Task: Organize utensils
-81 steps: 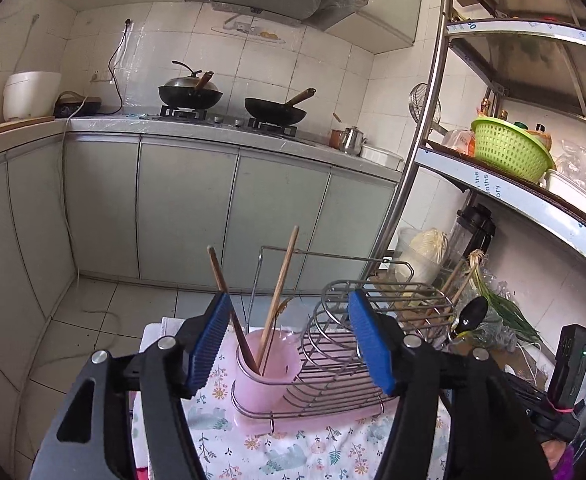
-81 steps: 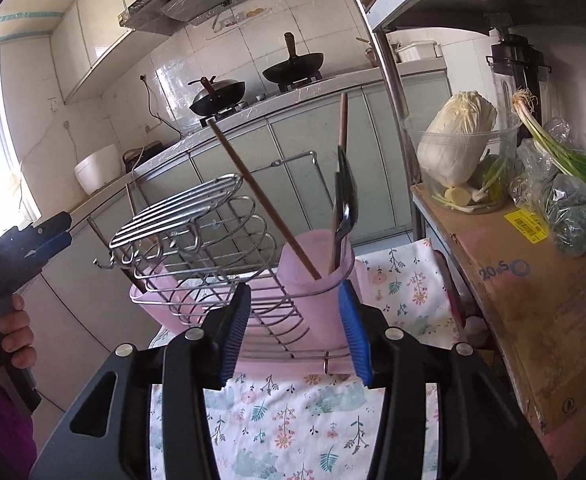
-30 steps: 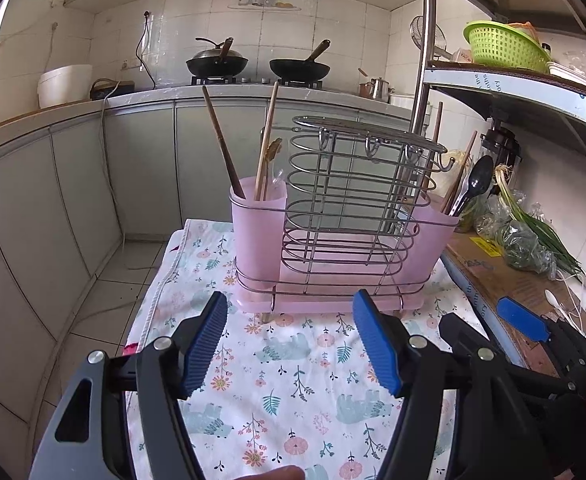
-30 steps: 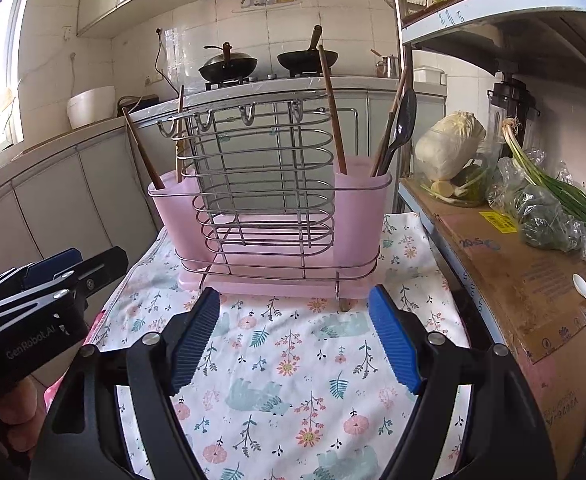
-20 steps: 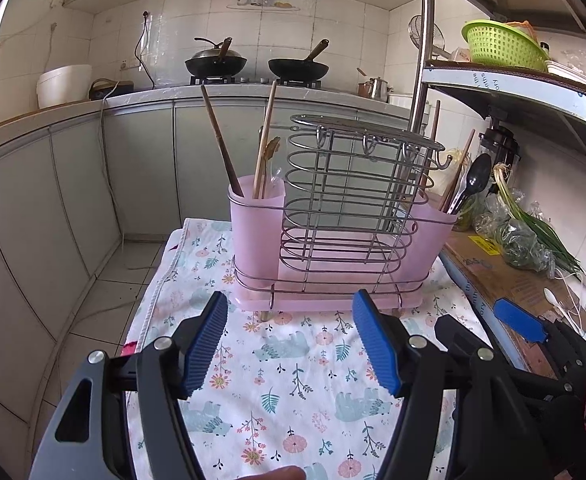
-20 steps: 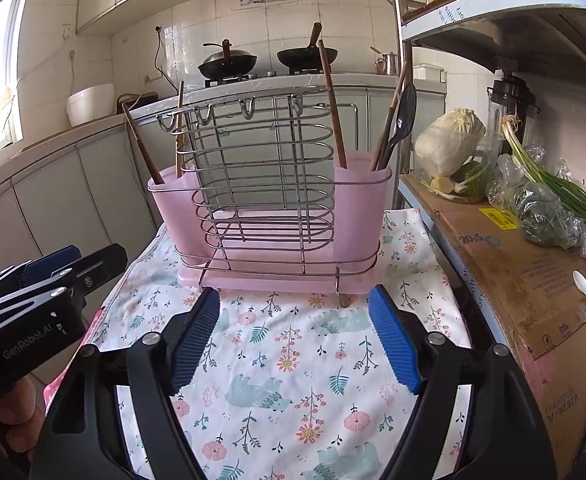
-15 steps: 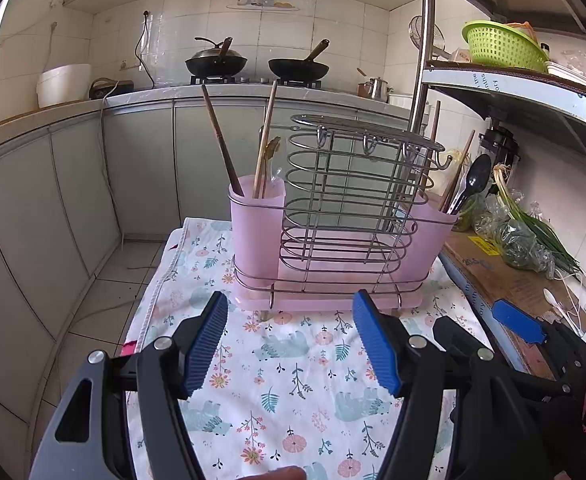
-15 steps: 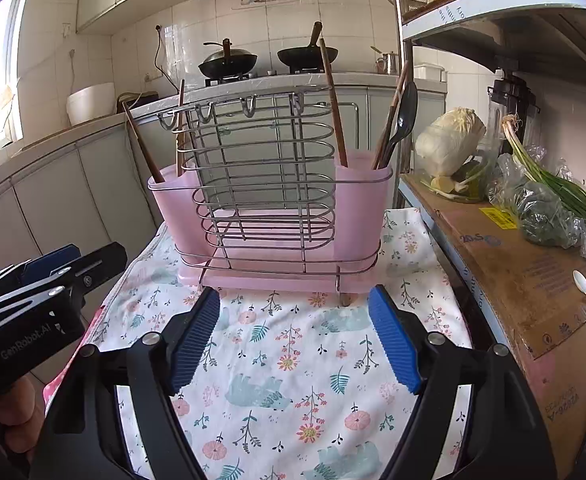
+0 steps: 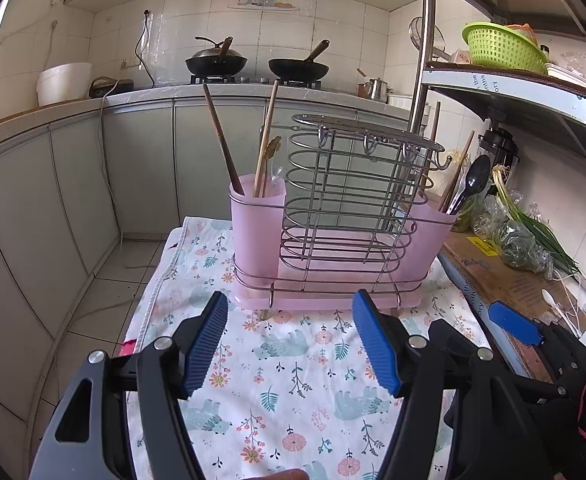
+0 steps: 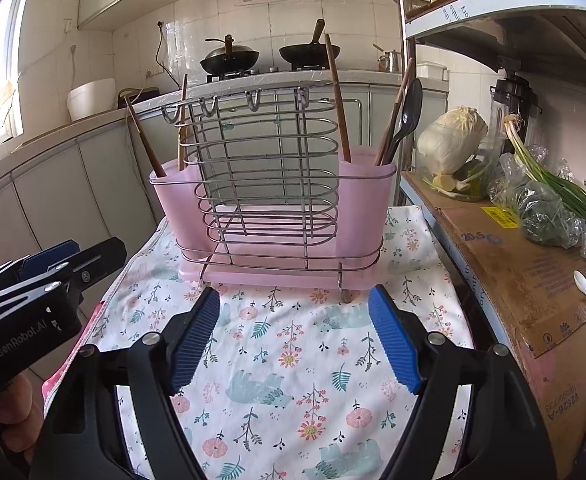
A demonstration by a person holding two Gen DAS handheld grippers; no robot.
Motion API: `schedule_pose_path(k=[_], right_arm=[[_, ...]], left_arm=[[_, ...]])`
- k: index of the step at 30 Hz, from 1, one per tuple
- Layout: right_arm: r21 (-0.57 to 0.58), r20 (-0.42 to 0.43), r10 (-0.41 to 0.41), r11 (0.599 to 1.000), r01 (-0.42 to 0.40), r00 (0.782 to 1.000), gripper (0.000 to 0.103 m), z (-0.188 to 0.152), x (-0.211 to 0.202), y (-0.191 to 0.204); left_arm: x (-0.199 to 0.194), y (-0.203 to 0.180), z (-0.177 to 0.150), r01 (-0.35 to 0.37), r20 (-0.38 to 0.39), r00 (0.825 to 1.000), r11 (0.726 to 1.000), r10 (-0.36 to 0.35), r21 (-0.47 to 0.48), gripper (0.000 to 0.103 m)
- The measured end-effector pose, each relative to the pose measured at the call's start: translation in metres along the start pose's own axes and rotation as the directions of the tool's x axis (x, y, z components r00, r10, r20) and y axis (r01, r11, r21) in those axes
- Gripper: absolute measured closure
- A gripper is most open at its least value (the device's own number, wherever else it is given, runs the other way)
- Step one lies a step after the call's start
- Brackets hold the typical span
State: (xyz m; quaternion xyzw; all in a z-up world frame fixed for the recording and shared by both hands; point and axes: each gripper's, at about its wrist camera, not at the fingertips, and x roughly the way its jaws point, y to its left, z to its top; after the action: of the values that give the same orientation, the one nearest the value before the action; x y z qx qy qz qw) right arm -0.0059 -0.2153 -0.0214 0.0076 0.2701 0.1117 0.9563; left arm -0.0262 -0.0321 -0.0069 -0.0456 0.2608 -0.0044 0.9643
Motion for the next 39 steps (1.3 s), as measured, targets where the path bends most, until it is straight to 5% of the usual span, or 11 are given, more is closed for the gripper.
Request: schedule_pose_path(k=[39], right_arm=[[-0.018,-0.009,0.000,1.000,0.000,1.000,0.026,0.0013,-0.0004,0.0038]], left_arm=[[-0.0033,-0.0002,-0.0010,0.005,0.001,1.000,1.000,-0.005,0.001,0.040]])
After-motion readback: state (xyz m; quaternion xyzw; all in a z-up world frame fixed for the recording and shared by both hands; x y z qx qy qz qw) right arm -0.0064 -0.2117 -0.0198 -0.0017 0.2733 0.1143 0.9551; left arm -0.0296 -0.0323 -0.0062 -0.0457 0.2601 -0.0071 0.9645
